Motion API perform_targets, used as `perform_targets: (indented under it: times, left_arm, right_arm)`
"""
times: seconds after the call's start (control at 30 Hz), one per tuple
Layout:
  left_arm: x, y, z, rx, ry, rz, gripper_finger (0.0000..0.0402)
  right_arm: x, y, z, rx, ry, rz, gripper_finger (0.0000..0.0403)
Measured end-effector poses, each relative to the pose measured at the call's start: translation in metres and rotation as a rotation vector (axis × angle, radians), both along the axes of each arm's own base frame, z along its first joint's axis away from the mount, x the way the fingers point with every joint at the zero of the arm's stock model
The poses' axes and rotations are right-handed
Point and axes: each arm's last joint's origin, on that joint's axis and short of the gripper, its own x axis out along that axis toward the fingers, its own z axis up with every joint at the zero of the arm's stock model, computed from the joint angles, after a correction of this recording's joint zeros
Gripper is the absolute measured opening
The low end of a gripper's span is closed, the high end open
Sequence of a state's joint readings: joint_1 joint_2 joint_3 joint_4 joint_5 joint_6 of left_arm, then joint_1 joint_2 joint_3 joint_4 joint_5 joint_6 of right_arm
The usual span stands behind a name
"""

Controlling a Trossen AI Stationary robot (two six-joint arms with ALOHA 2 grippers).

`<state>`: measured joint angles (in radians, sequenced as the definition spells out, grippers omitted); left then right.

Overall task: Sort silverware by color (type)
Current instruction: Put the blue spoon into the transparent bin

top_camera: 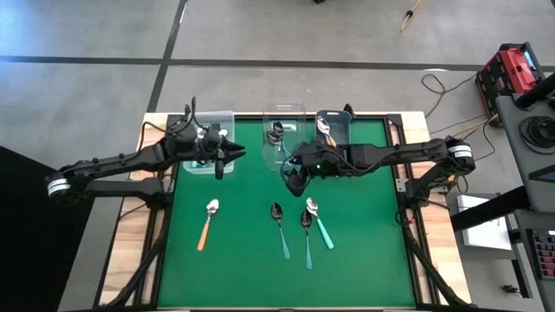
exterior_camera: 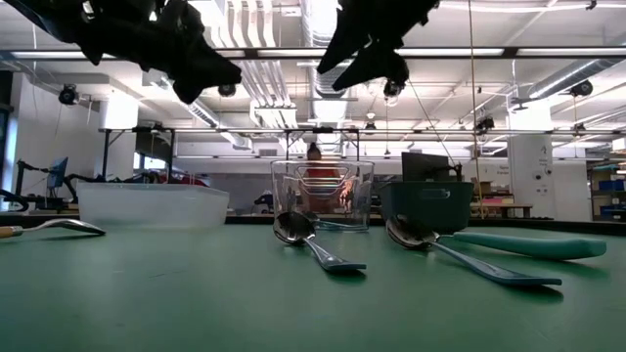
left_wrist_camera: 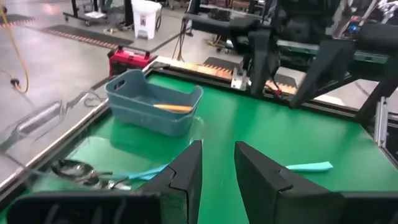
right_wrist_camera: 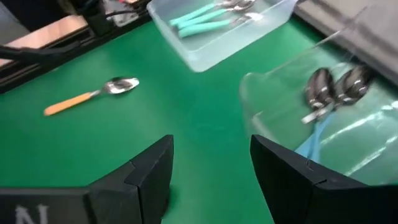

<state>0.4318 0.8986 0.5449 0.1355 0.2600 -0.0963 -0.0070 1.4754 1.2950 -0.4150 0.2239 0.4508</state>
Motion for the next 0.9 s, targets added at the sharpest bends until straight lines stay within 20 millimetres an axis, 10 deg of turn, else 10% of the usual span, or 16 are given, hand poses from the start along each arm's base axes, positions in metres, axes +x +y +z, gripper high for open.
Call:
perform_targets:
  times: [0.5,0.9]
  left_arm:
    - [0.002,-0.002,0.006,0.034,-0.057,-0.014,0.0077]
    - [0.007,-0.012,0.005,0.028,-0.052,-0.078,0.0077]
  right_arm:
    - [-0.005,0.069,-0.006,0.255,0.002,-0.017,0.0205]
    - [0.014,0.102,-0.057,0.486,0.167,-0.091,0.0205]
